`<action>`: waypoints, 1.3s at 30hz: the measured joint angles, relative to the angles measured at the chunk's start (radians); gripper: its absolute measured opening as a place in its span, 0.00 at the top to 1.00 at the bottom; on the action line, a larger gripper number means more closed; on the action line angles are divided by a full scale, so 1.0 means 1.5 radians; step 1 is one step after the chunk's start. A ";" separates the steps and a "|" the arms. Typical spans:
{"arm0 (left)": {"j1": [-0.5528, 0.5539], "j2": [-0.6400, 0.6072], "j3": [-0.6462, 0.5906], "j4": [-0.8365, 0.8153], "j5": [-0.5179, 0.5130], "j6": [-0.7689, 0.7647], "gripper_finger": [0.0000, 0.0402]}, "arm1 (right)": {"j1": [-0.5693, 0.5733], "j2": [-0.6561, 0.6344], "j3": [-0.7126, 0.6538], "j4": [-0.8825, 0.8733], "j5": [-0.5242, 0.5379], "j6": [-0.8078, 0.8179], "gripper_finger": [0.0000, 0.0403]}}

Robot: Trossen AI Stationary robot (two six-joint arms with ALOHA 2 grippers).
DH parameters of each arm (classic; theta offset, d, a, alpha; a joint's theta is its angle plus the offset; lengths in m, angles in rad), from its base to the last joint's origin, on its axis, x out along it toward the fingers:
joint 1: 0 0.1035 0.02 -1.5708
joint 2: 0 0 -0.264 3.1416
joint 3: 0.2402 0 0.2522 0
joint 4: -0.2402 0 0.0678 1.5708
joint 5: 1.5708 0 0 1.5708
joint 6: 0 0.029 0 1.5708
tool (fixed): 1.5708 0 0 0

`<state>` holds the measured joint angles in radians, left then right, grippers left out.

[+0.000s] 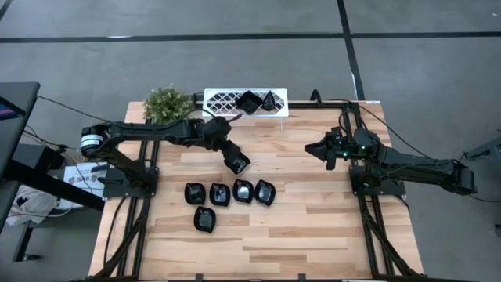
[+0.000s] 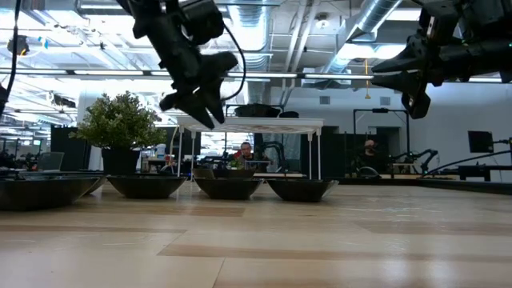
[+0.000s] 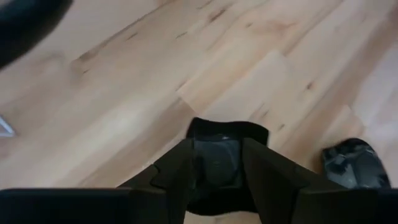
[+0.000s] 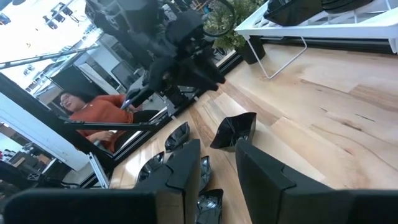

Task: Pick & Place Mini shaped plates
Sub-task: Stack the distorted square plate on top of the distorted square plate on the shelf

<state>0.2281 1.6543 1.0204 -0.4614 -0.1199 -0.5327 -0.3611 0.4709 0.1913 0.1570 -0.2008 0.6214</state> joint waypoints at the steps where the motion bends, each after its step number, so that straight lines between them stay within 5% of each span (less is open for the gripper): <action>1: 0.003 0.000 -0.005 0.003 0.000 0.000 0.64 | 0.000 0.000 0.000 0.000 0.000 0.000 0.76; 21: -0.007 0.000 -0.103 0.102 0.026 -0.032 0.64 | 0.000 0.000 0.000 0.001 0.000 0.000 0.76; 39: -0.007 0.094 -0.116 0.143 0.056 -0.034 0.64 | 0.000 0.000 0.000 0.000 0.000 0.001 0.76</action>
<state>0.2176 1.7959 0.8471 -0.2474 -0.0364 -0.5842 -0.3614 0.4709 0.1913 0.1576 -0.2006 0.6226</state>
